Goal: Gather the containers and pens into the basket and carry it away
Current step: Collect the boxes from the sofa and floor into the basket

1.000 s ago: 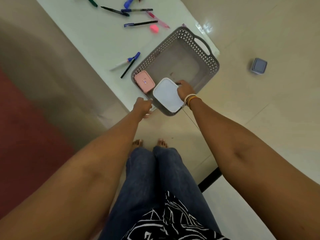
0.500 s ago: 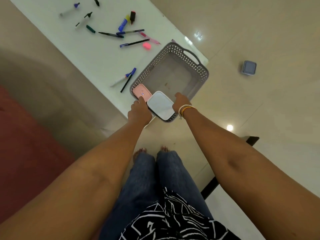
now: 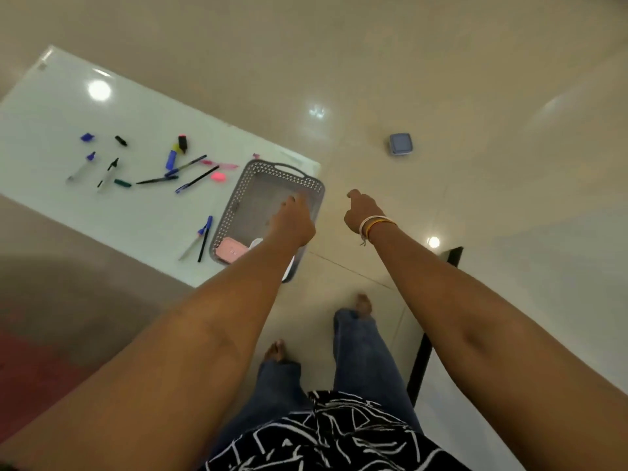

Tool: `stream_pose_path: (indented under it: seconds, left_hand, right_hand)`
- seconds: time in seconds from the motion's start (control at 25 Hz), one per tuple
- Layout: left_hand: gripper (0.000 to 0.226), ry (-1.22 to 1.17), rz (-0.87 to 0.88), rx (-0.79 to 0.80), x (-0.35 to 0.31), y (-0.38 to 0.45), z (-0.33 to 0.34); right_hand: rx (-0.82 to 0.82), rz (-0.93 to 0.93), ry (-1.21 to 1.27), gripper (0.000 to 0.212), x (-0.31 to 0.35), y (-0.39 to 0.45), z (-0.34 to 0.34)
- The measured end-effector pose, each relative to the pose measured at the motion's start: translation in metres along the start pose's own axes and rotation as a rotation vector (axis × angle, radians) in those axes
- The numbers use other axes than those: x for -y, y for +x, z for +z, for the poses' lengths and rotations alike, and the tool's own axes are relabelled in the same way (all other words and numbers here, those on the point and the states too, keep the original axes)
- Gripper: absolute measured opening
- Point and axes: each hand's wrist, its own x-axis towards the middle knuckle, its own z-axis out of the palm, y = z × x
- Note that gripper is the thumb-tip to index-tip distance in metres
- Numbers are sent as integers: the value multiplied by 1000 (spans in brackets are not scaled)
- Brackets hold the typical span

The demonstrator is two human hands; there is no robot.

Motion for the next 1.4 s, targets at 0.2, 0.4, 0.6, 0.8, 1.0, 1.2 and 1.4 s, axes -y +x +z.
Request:
stream_pose_path:
  seconds: [0.2,0.4,0.6,0.8,1.0,1.2,1.4]
  left_hand:
    - [52,84,93,44,-115,56,13]
    - [54,55,111,40,-224,107,-1]
    - [48,126,147,-53,-291,171,-32]
    - [44,210,198,-98,-335,248,-55]
    - [47,262,218,-80,-364,313,-57]
    - [60,315,198,-89,-365,380,-11]
    - [64,308,135,-175,-323,483,123]
  right_hand:
    - [-4,39,-6,48,-86,46,-69]
    - [-58,77,-15,47,-157,89,-157]
    - [-204,71,-51,48,-191,136,-225]
    - [-276,47,-96,50,-212,202,-291]
    - [-310,113,-47,48,-235,255,-318]
    - [-316,103,-69,46,-270,315,-282]
    - [-393,31,-154,52,-336,423,-167]
